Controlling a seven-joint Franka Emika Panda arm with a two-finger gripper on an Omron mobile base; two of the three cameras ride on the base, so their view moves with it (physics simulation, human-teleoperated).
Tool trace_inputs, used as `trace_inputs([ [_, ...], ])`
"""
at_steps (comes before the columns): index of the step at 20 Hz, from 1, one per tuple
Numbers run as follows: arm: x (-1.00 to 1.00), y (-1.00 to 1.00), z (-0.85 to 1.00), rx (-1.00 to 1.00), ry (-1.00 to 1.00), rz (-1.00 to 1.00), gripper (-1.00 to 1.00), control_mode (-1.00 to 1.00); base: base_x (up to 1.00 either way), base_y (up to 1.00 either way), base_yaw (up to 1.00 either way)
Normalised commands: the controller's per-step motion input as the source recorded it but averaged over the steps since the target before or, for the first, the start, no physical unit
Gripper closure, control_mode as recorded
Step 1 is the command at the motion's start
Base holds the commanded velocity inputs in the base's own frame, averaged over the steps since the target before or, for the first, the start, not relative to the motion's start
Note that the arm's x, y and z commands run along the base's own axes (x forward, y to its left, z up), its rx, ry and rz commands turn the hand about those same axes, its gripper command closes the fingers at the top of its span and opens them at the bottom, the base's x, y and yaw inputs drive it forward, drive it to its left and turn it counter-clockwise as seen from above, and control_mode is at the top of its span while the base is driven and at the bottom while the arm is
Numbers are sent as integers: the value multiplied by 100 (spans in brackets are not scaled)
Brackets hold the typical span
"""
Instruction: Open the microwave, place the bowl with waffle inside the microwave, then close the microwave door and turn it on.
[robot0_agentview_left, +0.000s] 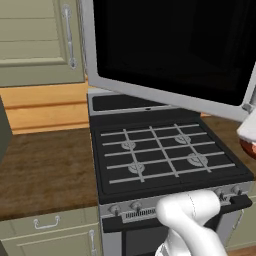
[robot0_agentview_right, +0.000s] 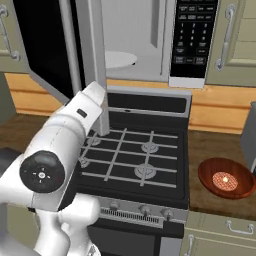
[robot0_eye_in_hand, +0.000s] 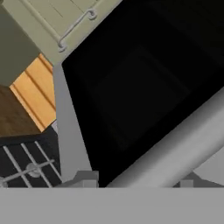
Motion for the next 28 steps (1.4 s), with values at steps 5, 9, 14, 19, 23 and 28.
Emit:
trace_inputs([
  [5,-77,100,22,-24,47,35,100,-100,0,0,0],
  [9,-91,100,14,-20,43,37,100,-100,0,0,0],
  [14,-100,85,0,-11,18,18,-100,-100,0,0,0],
  [19,-100,3,0,0,-7,-10,-100,-100,0,0,0],
  [23,-100,-18,1,4,-12,-12,-100,-100,0,0,0],
  [28,-100,-33,0,5,-14,-14,-100,-100,0,0,0],
])
